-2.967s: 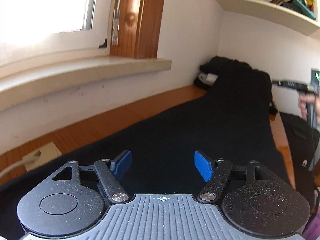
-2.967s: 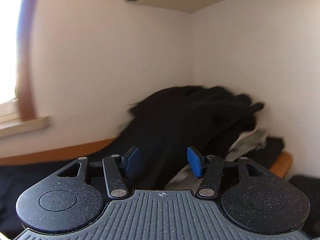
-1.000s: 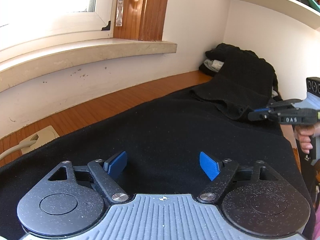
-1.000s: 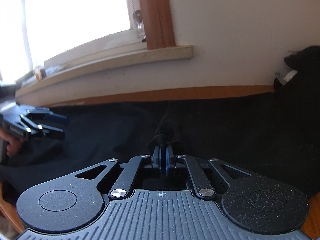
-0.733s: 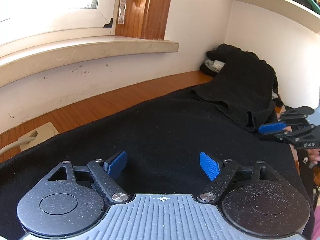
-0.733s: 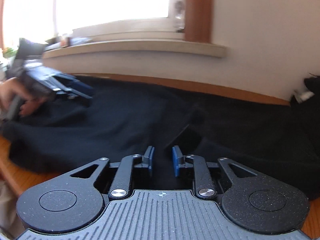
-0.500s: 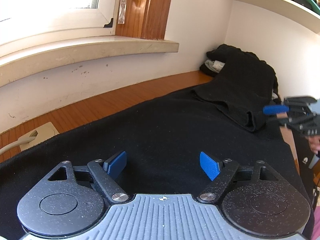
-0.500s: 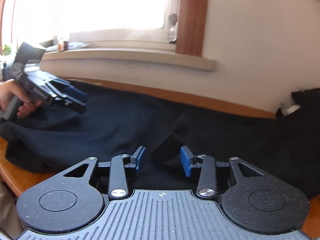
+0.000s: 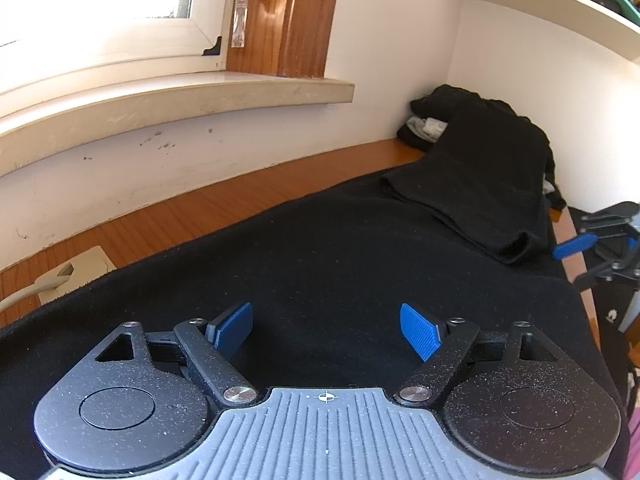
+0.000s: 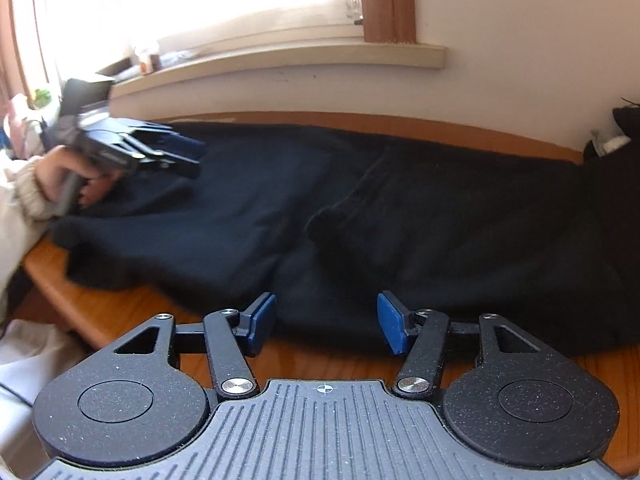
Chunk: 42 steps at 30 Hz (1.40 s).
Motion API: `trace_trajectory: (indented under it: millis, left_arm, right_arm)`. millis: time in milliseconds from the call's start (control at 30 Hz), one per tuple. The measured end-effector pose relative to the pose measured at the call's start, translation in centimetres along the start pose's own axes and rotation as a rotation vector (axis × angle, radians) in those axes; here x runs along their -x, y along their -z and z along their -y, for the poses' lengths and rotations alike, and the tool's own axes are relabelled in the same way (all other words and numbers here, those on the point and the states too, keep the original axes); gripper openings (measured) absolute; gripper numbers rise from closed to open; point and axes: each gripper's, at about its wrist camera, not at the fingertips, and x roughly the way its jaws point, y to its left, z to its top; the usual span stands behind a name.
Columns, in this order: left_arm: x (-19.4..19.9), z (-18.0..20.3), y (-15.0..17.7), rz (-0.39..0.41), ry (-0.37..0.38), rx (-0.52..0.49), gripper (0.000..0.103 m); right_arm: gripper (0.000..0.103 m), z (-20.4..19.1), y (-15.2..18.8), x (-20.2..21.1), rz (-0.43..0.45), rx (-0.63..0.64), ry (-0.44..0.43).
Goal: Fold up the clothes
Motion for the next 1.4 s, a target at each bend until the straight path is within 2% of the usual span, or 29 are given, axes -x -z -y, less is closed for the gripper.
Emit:
trace_trajectory:
  millis: [133,267,467,500,567,600,633,667,767,900,967,1033,1100,1233,1400]
  left_arm:
    - [0.1,0.0,0.0,0.008,-0.003,0.006,0.084]
    - [0.3,0.3,-0.6,0.022,-0.01,0.021,0.085]
    - [-0.4,2.5,-4.4,0.037,0.09,0.099,0.086]
    - [-1.0,2.9,-5.1,0.032,0.114,0.12,0.086]
    - [-2.6,3.9,-6.5,0.007,0.147,0.163,0.086]
    - [-3.6,4.3,-7.1,-0.004,0.155,0.179,0.086]
    - [-4.6,4.8,-7.7,-0.012,0.161,0.191,0.086]
    - [-5.7,5.2,-8.1,-0.02,0.164,0.214,0.086]
    - [-9.0,6.0,-9.0,-0.048,0.169,0.319,0.086]
    - [-12.4,6.0,-9.5,-0.082,0.192,0.541,0.086]
    - [-13.5,6.0,-9.5,-0.084,0.231,0.63,0.086]
    - [-14.6,6.3,-9.5,-0.097,0.272,0.699,0.087]
    - [-15.7,6.8,-9.4,-0.112,0.303,0.74,0.087]
    - [-17.0,7.7,-9.4,-0.125,0.291,0.747,0.088]
    - [-15.4,7.5,-9.6,-0.074,0.218,0.67,0.088]
  right_arm:
    - [0.057,-0.7,0.4,0.9,0.054,0.019,0.027]
    - [0.057,-1.1,-0.6,0.4,0.12,0.101,0.107]
    - [0.056,-1.0,-1.8,-3.4,0.089,0.164,0.121]
    - [0.055,-0.9,-1.8,-3.9,0.081,0.167,0.127]
    - [0.04,-0.3,-1.7,-4.2,0.096,0.134,0.122]
    - [0.034,0.0,-1.5,-4.0,0.117,0.108,0.12]
    - [0.019,0.2,-1.2,-3.8,0.139,0.084,0.123]
    - [0.009,0.3,-0.9,-3.5,0.166,0.065,0.13]
    - [0.006,0.9,0.0,-2.0,0.297,-0.018,0.156]
    - [0.005,1.9,0.8,0.2,0.487,-0.157,0.15]
    - [0.005,2.1,0.9,1.1,0.551,-0.187,0.157]
    - [0.005,2.1,0.9,1.7,0.577,-0.192,0.146]
    - [0.005,2.0,0.9,2.1,0.583,-0.182,0.129]
    - [0.005,1.5,0.8,2.9,0.583,-0.137,0.138]
    - [0.007,1.0,0.9,1.9,0.45,-0.02,0.187]
